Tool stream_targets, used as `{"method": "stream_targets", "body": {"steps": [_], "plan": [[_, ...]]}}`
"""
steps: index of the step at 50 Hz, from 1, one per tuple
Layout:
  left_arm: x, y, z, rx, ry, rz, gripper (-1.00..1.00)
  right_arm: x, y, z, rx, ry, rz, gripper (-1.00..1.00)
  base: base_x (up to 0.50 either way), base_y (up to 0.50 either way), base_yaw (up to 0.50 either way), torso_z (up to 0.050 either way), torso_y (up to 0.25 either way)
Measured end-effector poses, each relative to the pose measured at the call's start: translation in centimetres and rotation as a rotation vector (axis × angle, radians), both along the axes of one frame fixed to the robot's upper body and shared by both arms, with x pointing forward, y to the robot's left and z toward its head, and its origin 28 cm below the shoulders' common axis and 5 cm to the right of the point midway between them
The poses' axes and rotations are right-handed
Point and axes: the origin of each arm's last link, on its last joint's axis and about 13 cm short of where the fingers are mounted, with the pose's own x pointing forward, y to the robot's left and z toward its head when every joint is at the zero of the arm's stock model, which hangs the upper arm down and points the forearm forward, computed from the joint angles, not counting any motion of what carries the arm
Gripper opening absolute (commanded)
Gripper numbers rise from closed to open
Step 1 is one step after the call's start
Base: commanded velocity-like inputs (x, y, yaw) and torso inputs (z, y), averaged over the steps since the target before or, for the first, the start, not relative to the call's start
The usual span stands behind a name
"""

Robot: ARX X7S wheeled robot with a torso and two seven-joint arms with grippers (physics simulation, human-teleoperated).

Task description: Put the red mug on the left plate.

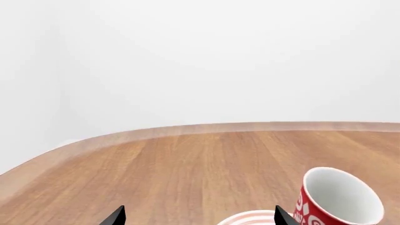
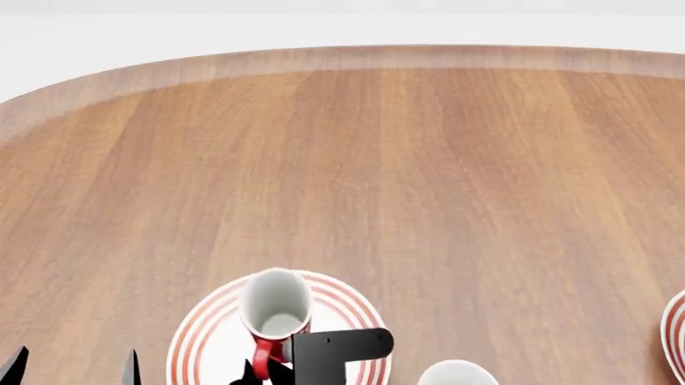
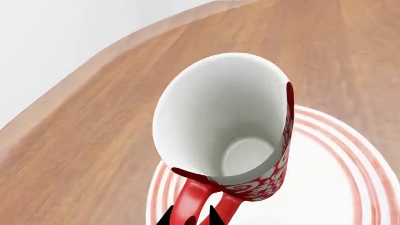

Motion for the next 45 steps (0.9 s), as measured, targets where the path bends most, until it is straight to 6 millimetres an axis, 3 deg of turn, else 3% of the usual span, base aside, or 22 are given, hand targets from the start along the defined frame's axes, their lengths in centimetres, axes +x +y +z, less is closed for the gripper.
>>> {"method": "stream_targets", "body": {"steps": [45], "plan": [[0.0,0.0,0.0,0.002,0.001,-0.001,1.0,1.9,-0.1,-2.4,-0.012,0.082,-0.053,-1.0,0.0,0.0,0.0,0.0,0.0]]}}
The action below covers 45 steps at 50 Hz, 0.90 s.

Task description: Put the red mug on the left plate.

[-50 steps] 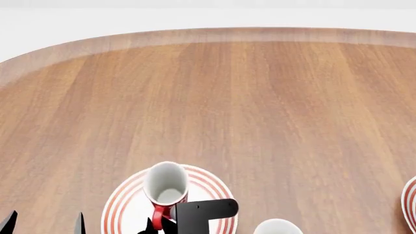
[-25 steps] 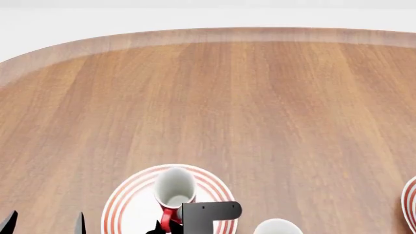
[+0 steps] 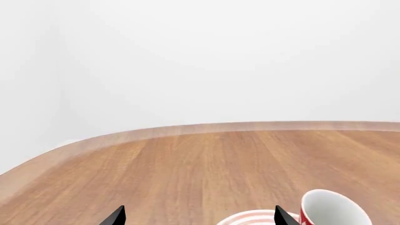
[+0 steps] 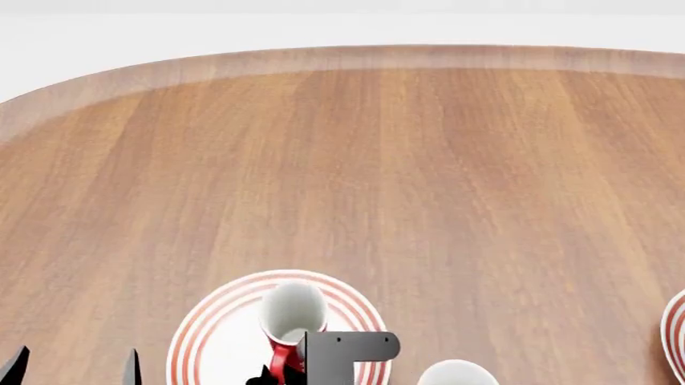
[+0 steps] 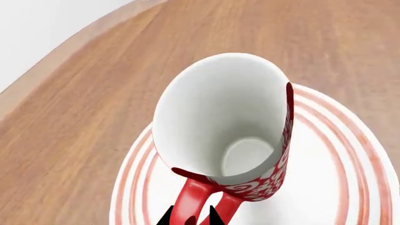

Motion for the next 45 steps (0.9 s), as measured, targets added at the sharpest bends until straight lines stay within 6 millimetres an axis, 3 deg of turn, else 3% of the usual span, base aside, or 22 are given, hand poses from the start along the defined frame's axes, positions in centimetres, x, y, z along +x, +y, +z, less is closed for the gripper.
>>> {"method": "stream_targets", "body": {"steps": [38,39,45], "plan": [[0.0,0.0,0.0,0.001,0.001,-0.001,1.0,1.6,-0.1,-1.4,0.033,0.072,0.012,-1.0,0.0,0.0,0.0,0.0,0.0],[0.0,0.0,0.0,0.001,0.001,-0.001,1.0,1.6,-0.1,-1.4,0.032,0.071,0.013,1.0,0.0,0.0,0.0,0.0,0.0],[0.0,0.0,0.0,0.001,0.001,-0.001,1.0,2.0,0.5,-0.8,0.062,0.06,0.04,1.0,0.0,0.0,0.0,0.0,0.0]]}}
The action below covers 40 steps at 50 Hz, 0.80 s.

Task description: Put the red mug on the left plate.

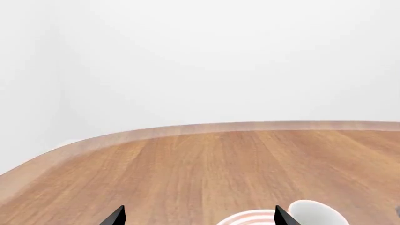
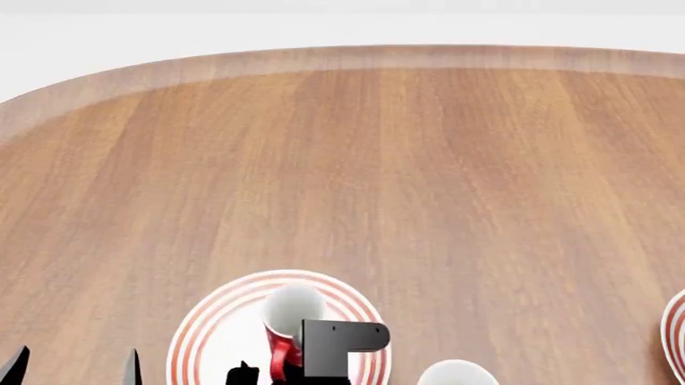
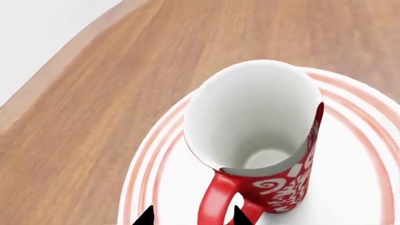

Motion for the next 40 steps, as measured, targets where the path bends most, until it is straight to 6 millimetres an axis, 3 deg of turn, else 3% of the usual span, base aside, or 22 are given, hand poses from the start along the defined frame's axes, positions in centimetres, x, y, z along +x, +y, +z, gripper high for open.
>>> {"method": "stream_targets", "body": {"steps": [11,20,40], "plan": [[-0.3,-0.1,0.4,0.005,-0.013,0.0,1.0,-0.8,-0.3,0.0,-0.004,-0.018,-0.005,1.0,0.0,0.0,0.0,0.0,0.0],[-1.4,-0.4,1.6,0.019,-0.058,-0.009,1.0,-3.7,-1.4,0.4,-0.008,-0.112,-0.028,1.0,0.0,0.0,0.0,0.0,0.0],[-4.5,-1.0,4.7,0.054,-0.184,-0.022,1.0,-10.1,-3.1,3.3,0.034,-0.343,-0.07,1.0,0.0,0.0,0.0,0.0,0.0]]}}
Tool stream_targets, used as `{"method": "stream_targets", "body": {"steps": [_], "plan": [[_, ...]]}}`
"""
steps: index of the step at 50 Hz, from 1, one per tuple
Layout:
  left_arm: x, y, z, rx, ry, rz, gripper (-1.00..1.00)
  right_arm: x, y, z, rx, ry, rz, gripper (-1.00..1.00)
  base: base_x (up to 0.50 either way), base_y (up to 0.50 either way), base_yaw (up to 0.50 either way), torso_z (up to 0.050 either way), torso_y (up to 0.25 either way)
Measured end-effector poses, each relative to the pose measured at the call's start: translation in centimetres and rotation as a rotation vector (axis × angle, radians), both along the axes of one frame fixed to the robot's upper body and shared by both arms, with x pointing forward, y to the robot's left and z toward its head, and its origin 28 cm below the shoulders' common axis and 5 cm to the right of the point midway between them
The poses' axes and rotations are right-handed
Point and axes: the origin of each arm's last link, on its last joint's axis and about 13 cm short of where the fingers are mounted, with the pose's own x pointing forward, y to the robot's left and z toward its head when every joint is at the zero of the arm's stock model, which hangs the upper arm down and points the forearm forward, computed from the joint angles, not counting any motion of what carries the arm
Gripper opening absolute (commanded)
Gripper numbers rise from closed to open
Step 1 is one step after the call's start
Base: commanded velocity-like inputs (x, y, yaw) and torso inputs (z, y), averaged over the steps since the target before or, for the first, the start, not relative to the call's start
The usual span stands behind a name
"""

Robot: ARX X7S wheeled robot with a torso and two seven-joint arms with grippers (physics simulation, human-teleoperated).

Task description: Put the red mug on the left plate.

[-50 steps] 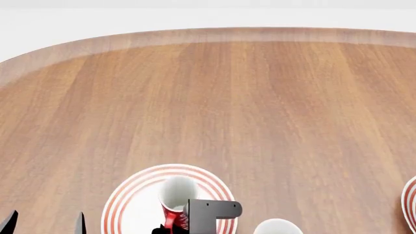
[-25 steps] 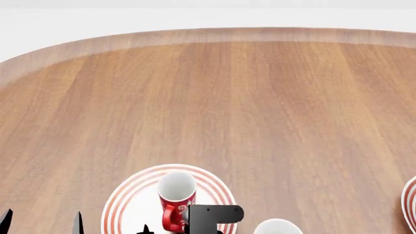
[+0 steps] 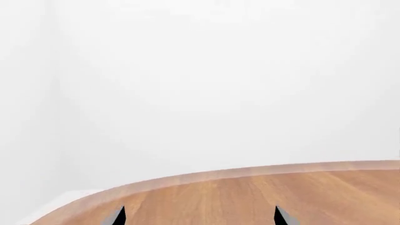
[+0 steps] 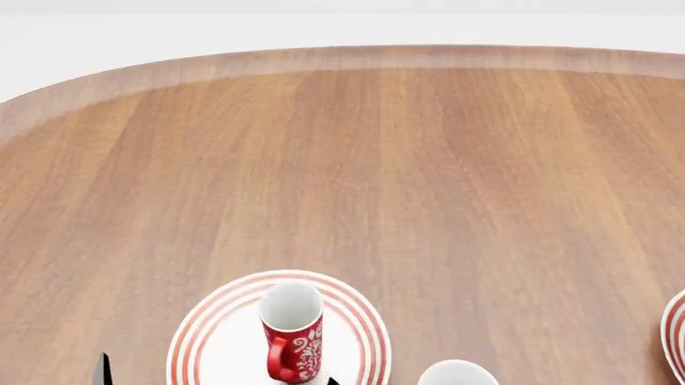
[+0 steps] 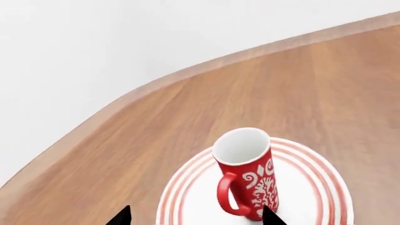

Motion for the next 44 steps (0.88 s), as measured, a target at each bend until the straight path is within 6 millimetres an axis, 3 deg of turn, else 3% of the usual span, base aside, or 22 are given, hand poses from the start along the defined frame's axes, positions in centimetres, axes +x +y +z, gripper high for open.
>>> {"method": "stream_targets", "body": {"steps": [28,44], "plan": [[-3.0,-0.5,2.2,0.038,-0.109,-0.012,1.0,-5.7,-1.7,2.8,0.07,-0.172,0.012,1.0,0.0,0.0,0.0,0.0,0.0],[-4.3,-0.8,3.1,0.051,-0.151,-0.018,1.0,-7.6,-2.1,3.7,0.088,-0.224,0.022,1.0,0.0,0.0,0.0,0.0,0.0]]}}
